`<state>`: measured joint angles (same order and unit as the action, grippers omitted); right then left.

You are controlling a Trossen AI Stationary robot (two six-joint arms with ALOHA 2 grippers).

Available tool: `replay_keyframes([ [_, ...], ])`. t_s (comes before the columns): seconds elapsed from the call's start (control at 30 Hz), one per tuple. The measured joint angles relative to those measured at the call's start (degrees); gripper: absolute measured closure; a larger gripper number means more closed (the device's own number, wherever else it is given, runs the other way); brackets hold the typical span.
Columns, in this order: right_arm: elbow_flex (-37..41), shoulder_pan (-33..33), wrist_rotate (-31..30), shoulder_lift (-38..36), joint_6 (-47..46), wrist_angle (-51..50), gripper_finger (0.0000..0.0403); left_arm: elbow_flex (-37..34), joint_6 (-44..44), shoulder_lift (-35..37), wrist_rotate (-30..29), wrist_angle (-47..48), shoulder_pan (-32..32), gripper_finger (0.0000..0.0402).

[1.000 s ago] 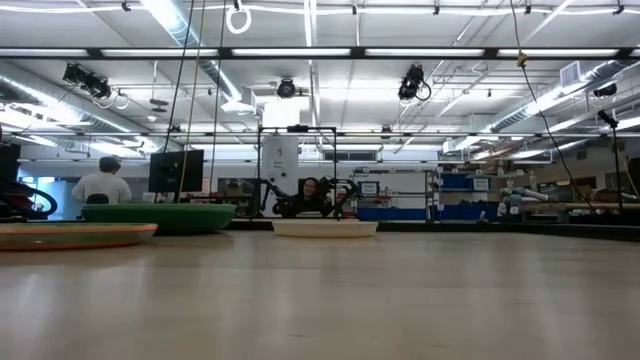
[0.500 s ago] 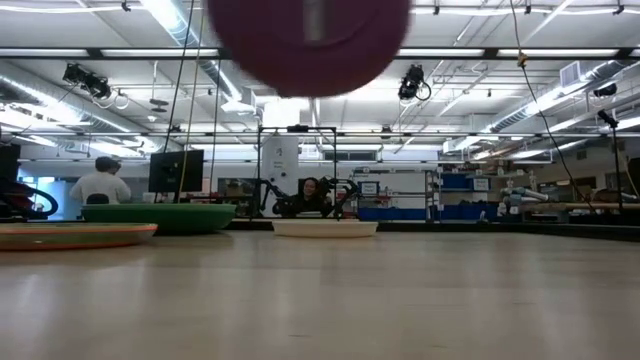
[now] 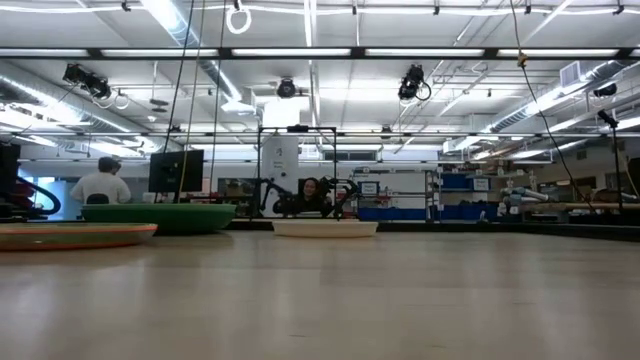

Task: Stack plastic plates
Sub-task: Stack the purple plate on top of the black plate

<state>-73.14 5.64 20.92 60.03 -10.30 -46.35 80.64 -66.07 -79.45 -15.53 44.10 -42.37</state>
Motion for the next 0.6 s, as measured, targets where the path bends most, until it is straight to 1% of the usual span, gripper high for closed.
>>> replay_keyframes([
  [0.07,0.0,-0.9,-0.3,0.9,1.4,0.2,0.0266,4.6,-5.8,-1.5,0.8,6.4,-1.6,0.0360],
  [0.13,0.1,-1.6,-0.3,1.5,1.3,0.3,0.0266,9.7,-11.8,-3.4,4.0,13.0,-2.0,0.0360],
  [0.2,0.1,-2.1,0.5,2.0,-0.2,0.4,0.0265,15.0,-15.7,-5.7,7.5,20.0,-2.2,0.0360],
  [0.27,0.2,-2.3,2.0,2.7,-1.5,0.9,0.0265,20.2,-16.5,-8.3,9.9,25.4,-2.2,0.0360],
  [0.33,0.3,-2.4,3.6,3.0,-2.0,0.8,0.0265,24.8,-14.9,-10.9,11.6,29.5,-2.3,0.0360],
  [0.43,0.3,-2.4,5.9,3.4,-3.3,1.6,0.0266,29.7,-12.7,-14.4,12.2,33.9,-3.7,0.0360],
  [0.5,0.3,-2.4,4.9,3.5,-5.3,3.4,0.0266,31.0,-12.6,-16.3,12.6,37.5,-4.6,0.0360],
  [0.6,0.3,-2.4,-0.4,3.6,-7.8,6.6,0.0266,31.1,-14.0,-19.1,12.7,41.4,-7.2,0.0360],
])
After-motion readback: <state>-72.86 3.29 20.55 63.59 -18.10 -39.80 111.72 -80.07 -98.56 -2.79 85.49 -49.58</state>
